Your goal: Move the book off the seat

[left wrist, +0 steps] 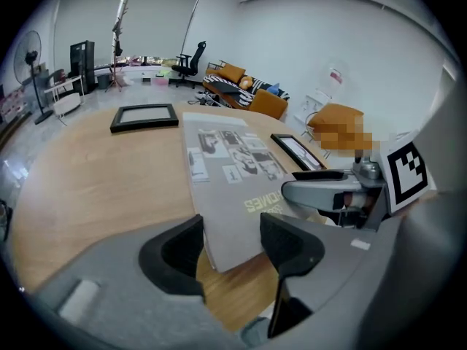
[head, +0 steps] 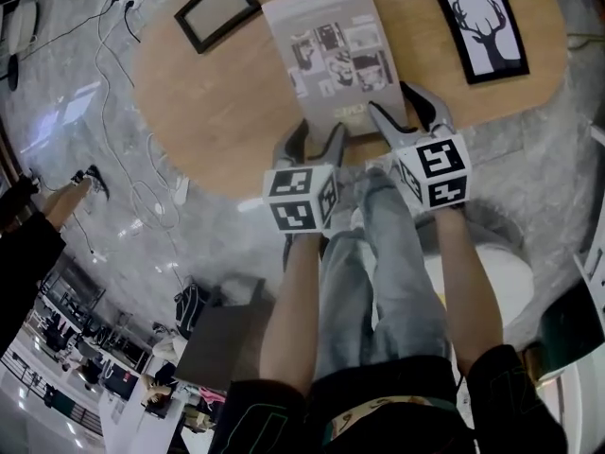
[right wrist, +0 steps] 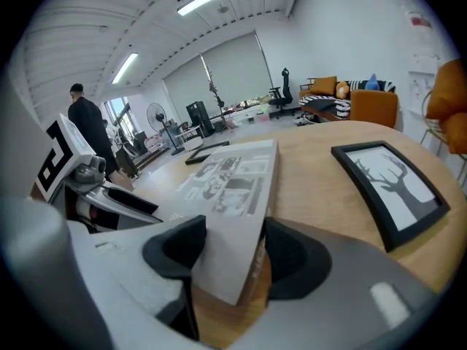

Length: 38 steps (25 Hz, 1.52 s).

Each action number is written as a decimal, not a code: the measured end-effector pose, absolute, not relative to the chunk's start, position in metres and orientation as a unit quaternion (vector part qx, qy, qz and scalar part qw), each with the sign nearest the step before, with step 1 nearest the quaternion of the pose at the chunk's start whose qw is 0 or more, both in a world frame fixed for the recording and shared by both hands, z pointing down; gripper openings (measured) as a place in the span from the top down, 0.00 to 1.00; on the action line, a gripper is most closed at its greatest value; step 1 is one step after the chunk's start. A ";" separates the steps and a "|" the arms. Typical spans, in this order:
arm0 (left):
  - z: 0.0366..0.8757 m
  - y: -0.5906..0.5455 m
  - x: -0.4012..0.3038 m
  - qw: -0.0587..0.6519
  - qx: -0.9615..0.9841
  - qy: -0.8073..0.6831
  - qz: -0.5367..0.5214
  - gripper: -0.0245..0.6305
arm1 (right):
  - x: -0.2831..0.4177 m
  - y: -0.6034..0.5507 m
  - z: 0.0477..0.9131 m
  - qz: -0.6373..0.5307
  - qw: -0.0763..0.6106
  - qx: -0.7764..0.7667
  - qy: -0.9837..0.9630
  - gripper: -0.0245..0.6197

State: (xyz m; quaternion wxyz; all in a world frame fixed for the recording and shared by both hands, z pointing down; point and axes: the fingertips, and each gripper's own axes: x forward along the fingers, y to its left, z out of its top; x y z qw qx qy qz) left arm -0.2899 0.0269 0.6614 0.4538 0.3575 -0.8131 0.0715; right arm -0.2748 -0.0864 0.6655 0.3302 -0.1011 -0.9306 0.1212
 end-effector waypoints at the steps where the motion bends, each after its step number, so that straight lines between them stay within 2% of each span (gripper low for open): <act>1: 0.667 0.034 -0.298 0.452 0.356 -0.814 0.070 0.59 | -0.283 -0.079 0.671 0.122 0.325 -0.102 -0.932 0.57; 8: 0.624 0.007 -0.321 0.442 0.355 -0.823 0.032 0.59 | -0.309 -0.109 0.626 0.111 0.321 -0.111 -0.934 0.57; 13: 0.611 0.017 -0.329 0.466 0.353 -0.811 0.028 0.59 | -0.315 -0.102 0.612 0.093 0.373 -0.098 -0.918 0.57; 14: 0.606 0.021 -0.333 0.478 0.340 -0.810 0.023 0.61 | -0.316 -0.102 0.606 0.077 0.385 -0.092 -0.915 0.58; 17: 0.578 0.031 -0.351 0.476 0.303 -0.826 0.013 0.84 | -0.316 -0.100 0.575 0.042 0.391 -0.083 -0.916 0.58; 18: 0.563 0.033 -0.353 0.463 0.302 -0.833 0.012 0.91 | -0.311 -0.097 0.562 0.047 0.386 -0.086 -0.917 0.58; 19: 0.547 0.033 -0.355 0.449 0.308 -0.839 0.010 0.92 | -0.306 -0.096 0.548 0.055 0.379 -0.087 -0.920 0.59; 22: 0.493 0.016 -0.374 0.397 0.343 -0.851 -0.019 0.95 | -0.309 -0.111 0.498 0.070 0.340 -0.060 -0.936 0.86; 24: 0.449 0.006 -0.377 0.362 0.365 -0.855 -0.061 0.95 | -0.306 -0.116 0.463 0.080 0.316 -0.053 -0.944 0.93; 28: 0.346 0.001 -0.360 0.275 0.418 -0.853 -0.150 0.95 | -0.292 -0.116 0.390 0.110 0.275 -0.047 -0.954 0.95; 33: 0.253 0.003 -0.358 0.205 0.406 -0.890 -0.039 0.95 | -0.302 -0.122 0.291 0.091 0.202 -0.068 -0.973 0.95; 38: 0.161 0.010 -0.359 0.120 0.367 -0.923 -0.004 0.95 | -0.306 -0.126 0.195 0.083 0.138 -0.051 -0.986 0.95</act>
